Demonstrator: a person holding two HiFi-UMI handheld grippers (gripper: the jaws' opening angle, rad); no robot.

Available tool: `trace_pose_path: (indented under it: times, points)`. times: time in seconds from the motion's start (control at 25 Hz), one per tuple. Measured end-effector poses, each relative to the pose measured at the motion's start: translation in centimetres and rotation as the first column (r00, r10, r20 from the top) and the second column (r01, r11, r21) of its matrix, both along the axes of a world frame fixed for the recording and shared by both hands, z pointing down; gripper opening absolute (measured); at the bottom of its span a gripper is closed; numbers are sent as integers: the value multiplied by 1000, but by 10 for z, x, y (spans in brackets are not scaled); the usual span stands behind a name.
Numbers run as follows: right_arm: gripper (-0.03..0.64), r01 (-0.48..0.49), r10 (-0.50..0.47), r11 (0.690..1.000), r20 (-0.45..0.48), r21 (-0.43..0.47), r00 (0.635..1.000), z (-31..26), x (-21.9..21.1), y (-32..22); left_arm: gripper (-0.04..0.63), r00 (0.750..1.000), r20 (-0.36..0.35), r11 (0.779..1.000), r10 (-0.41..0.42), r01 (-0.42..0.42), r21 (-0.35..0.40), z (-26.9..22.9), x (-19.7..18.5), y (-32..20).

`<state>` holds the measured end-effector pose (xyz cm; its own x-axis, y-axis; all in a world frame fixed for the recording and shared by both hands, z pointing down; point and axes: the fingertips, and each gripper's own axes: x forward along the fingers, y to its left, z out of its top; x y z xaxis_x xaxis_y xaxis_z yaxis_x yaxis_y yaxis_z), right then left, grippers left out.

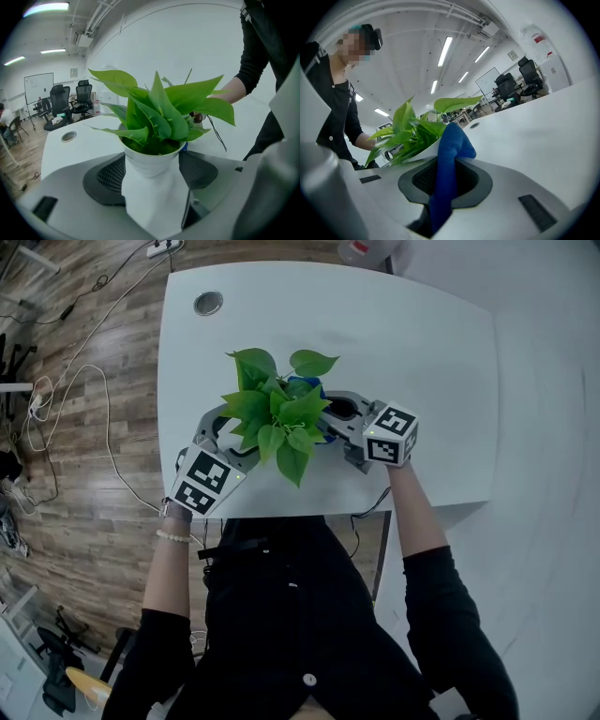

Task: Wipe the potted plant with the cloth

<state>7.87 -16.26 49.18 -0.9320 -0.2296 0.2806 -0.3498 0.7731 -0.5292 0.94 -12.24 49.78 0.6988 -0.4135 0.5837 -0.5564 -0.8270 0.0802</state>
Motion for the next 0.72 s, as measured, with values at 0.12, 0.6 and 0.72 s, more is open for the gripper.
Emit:
trace_pose_path:
  times: [0.12, 0.6, 0.72]
  points:
    - [87, -33, 33, 999, 0, 0, 999, -1, 3, 11, 370, 1000, 0, 1000, -6, 6, 1, -1, 0, 0]
    - [87, -209, 212, 976, -46, 52, 976, 1, 4, 45, 370, 1000, 0, 1000, -14, 14, 14, 1, 1, 1]
    - [87, -253, 258, 965, -65, 68, 964, 0, 1, 53, 370, 1000, 2, 1000, -16, 16, 19, 1, 1, 1]
